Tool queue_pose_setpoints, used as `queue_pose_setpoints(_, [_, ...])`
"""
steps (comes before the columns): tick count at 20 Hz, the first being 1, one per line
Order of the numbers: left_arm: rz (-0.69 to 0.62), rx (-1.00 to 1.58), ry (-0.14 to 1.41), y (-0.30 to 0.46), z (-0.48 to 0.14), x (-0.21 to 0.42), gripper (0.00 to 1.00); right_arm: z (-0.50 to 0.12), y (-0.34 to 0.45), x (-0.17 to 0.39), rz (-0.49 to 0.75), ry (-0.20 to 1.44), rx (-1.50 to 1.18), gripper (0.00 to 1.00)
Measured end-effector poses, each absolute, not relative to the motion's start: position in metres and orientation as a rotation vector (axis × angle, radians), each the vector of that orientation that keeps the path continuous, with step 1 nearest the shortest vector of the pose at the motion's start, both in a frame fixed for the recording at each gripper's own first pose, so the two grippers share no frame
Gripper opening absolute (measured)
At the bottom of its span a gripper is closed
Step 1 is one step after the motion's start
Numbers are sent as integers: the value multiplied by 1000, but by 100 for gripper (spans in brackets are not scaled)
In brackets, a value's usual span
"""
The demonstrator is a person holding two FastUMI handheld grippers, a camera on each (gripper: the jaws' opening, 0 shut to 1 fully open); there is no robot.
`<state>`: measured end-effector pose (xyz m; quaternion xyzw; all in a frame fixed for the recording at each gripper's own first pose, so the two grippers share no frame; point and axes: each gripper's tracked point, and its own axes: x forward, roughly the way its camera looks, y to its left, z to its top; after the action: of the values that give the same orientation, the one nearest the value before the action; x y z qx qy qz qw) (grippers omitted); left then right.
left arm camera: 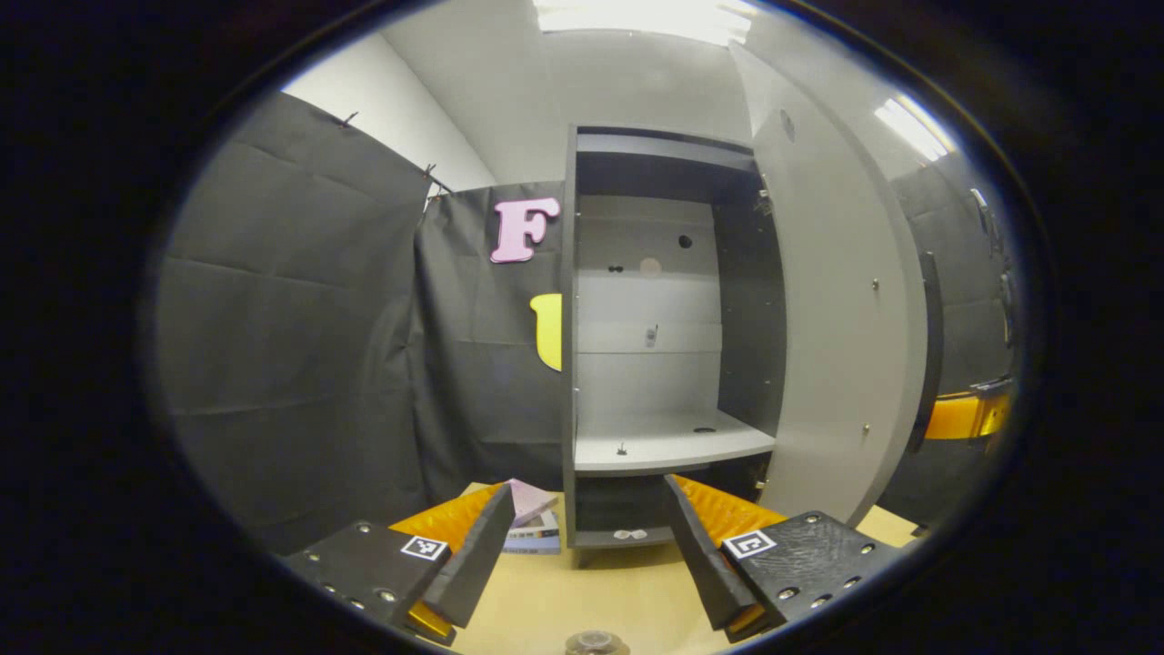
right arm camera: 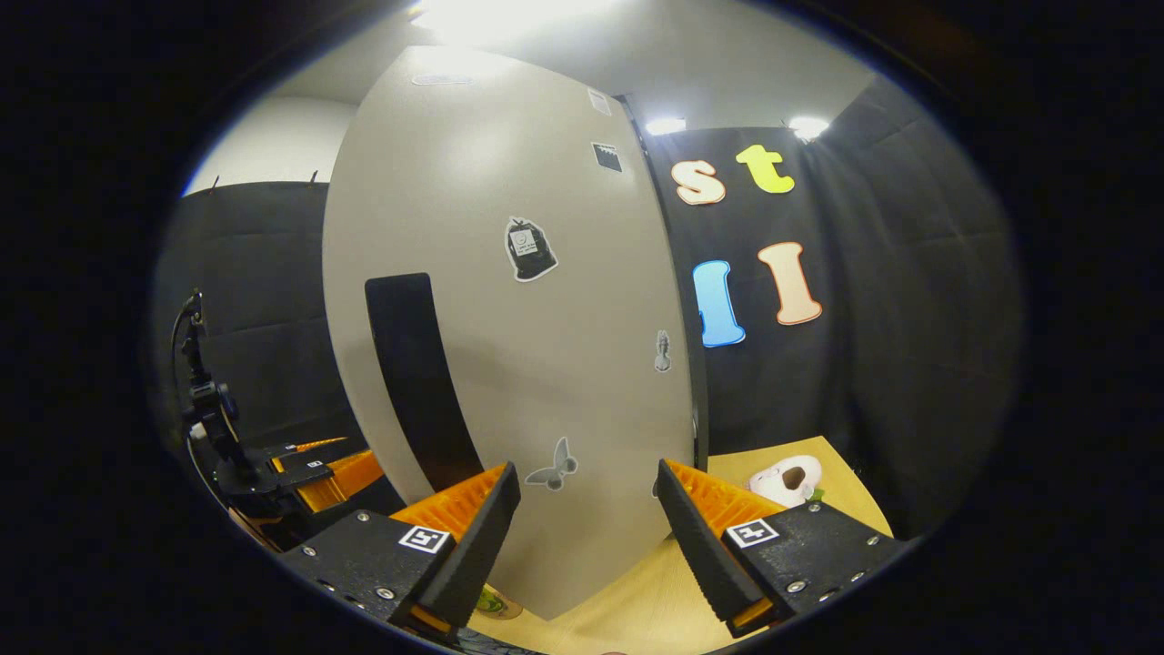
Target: Open the cabinet door with the right hand, grasp the bottle in the cabinet with the left hand and place it on the coaster, then close the cabinet door with the right hand.
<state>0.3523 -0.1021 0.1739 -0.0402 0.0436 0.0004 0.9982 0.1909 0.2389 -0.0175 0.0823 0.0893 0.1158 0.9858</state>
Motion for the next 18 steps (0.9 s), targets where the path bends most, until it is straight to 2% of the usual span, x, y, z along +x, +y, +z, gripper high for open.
queue_pose_setpoints(8, [-34,-71,73,-73,165,382,96,-15,287,227,216,141,144,95])
queue_pose_setpoints(9, [-38,-70,81,-67,160,390,96,-17,289,231,194,140,138,95])
queue_pose_setpoints(10, [-40,-70,85,-63,157,394,91,-18,285,230,164,137,128,95])
queue_pose_setpoints(11, [-41,-74,84,-60,155,397,96,-18,284,231,147,131,121,95])
queue_pose_setpoints(14, [-48,-83,84,-58,154,401,96,-25,284,232,81,131,88,94])
queue_pose_setpoints(15, [-49,-77,91,-58,153,400,94,-28,284,232,61,134,80,94])
queue_pose_setpoints(18, [-53,-16,102,-67,148,400,96,-31,288,232,28,147,74,95])
